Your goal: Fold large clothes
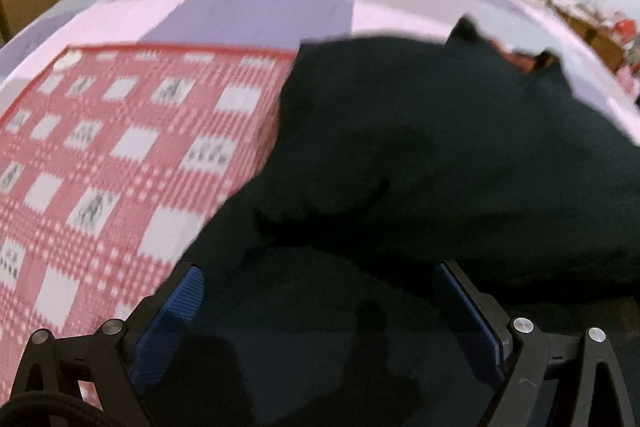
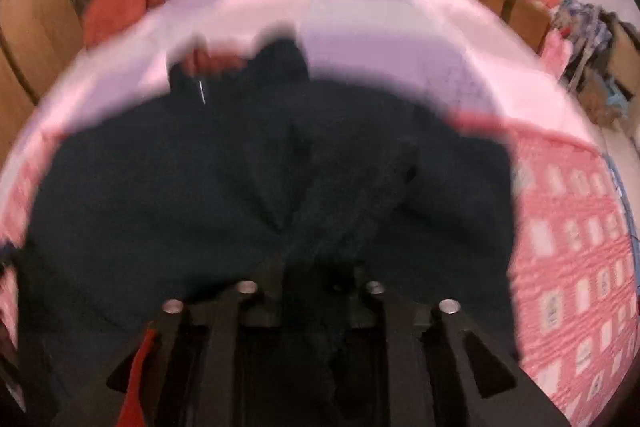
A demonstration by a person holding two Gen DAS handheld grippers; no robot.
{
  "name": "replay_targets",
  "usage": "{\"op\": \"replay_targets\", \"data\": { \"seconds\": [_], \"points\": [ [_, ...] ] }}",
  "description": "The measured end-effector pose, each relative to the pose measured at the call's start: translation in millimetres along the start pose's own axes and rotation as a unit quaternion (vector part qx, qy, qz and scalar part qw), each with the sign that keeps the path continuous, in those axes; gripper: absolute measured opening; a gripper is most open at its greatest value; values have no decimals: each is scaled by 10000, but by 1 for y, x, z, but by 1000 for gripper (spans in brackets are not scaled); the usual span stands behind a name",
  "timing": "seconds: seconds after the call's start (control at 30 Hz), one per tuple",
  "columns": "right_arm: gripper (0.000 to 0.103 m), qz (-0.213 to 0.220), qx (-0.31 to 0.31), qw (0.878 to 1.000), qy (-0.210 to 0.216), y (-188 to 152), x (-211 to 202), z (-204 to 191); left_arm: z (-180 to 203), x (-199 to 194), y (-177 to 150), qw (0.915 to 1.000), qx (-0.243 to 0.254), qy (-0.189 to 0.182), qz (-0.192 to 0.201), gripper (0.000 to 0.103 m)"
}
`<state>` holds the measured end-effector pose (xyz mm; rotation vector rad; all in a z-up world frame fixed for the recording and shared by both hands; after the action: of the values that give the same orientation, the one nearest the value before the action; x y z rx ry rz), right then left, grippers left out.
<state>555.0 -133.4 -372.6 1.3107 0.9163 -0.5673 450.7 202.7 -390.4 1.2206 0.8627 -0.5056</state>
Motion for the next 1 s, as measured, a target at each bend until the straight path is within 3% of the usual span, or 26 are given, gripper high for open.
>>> {"op": "replay_targets", "data": {
  "seconds": [0.07, 0.17, 0.23, 0.37, 0.4, 0.47, 0.6, 0.67, 0.7, 0.73, 0.8, 0.87, 1.0],
  "points": [
    [28, 95, -150, 9997, -140, 0, -2, -6, -1, 4, -3, 9999, -69, -48, -69, 95],
    [29, 98, -137, 9997, -198, 3, -8, -3, 11, -14, 10, 9991, 12, -318, 277, 95],
    [36, 270, -100, 9989, -369, 14, -22, -2, 28, -25, 28, 9971, 191, -523, 515, 96],
    [83, 1369, 14, 9865, -895, 27, -81, 9, 71, -27, 68, 9916, 600, -917, 689, 96],
    [88, 1641, 7, 9808, -1059, 30, -93, 5, 85, -21, 79, 9903, 678, -1019, 656, 96],
    [88, 1783, -103, 9788, -1004, 42, -94, -12, 112, -4, 97, 9884, 920, -1065, 565, 96],
    [88, 1302, -726, 9872, -572, 59, -48, -71, 137, 39, 111, 9901, 994, -965, 242, 96],
    [88, 929, -933, 9900, -516, 58, -16, -83, 123, 73, 107, 9944, 943, -480, -52, 96],
    [88, 514, -969, 9920, -618, 52, 9, -79, 108, 91, 101, 9957, 880, -234, -176, 100],
    [88, 252, -819, 9945, -595, 50, 30, -68, 95, 99, 99, 9967, 747, -249, -204, 103],
    [86, 331, -309, 9984, -346, 46, 38, -39, 66, 104, 98, 9989, 412, -129, -157, 103],
    [86, 417, -295, 9963, -693, 42, 37, -13, 43, 108, 98, 9995, 257, -35, -152, 103],
    [86, 382, -312, 9972, -558, 36, 45, -1, 33, 120, 96, 9993, 231, -52, -294, 103]
  ]
}}
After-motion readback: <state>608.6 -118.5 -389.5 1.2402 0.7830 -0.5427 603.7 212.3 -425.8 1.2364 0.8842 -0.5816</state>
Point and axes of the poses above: each gripper's, at about its wrist camera, not at the fingertips, and x roughly the way its jaws point, z to its right, y to its top, the point moved 8 cm from there along x, roughly the way its jaws point, and after that the axes turned 2 degrees about -x, right-handed, at the moved point
